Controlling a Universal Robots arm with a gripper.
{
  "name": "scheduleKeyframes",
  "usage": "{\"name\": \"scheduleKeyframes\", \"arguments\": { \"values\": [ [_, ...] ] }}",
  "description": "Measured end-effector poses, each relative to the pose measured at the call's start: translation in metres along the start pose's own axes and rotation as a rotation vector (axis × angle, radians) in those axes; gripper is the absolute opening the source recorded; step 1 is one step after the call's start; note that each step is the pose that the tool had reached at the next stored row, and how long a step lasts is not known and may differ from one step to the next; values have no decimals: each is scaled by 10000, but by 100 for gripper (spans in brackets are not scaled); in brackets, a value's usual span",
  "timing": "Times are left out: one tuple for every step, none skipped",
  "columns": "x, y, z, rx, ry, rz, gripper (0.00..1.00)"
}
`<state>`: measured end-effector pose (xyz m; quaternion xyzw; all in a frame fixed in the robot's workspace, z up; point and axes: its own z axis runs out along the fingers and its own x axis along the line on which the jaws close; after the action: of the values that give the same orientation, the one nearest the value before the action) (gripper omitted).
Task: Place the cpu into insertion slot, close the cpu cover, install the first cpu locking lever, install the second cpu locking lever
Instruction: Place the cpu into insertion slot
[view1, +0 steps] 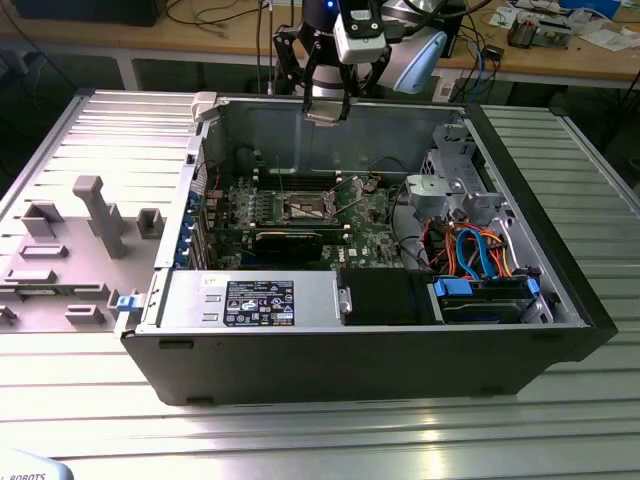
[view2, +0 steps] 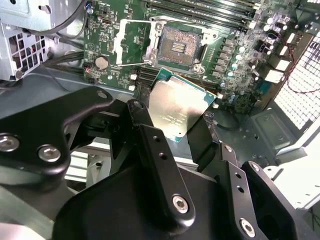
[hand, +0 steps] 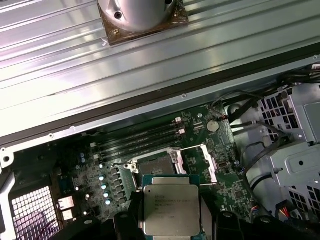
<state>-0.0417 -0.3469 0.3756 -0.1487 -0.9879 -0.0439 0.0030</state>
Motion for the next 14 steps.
{"name": "scheduleKeyframes", "arguments": {
  "values": [
    [0, 0, 1, 0, -4, 41, 54],
    [0, 0, 1, 0, -6, 67, 54],
    [0, 0, 2, -1, -7, 88, 54],
    [0, 0, 3, -2, -11, 127, 54],
    [0, 0, 3, -2, -13, 149, 54],
    [0, -1, 3, -2, -15, 171, 54],
    [0, 0, 4, -3, -17, 190, 54],
    [0, -1, 5, -3, -20, 229, 54],
    [0, -1, 5, -4, -22, 255, 54],
    [0, -1, 6, -5, -24, 276, 54],
    [0, -1, 8, -6, -27, 305, 54],
    [0, -1, 9, -6, -29, 325, 54],
    [0, -1, 12, -7, -32, 365, 54],
    [0, -1, 15, -7, -35, 400, 54]
  ]
}}
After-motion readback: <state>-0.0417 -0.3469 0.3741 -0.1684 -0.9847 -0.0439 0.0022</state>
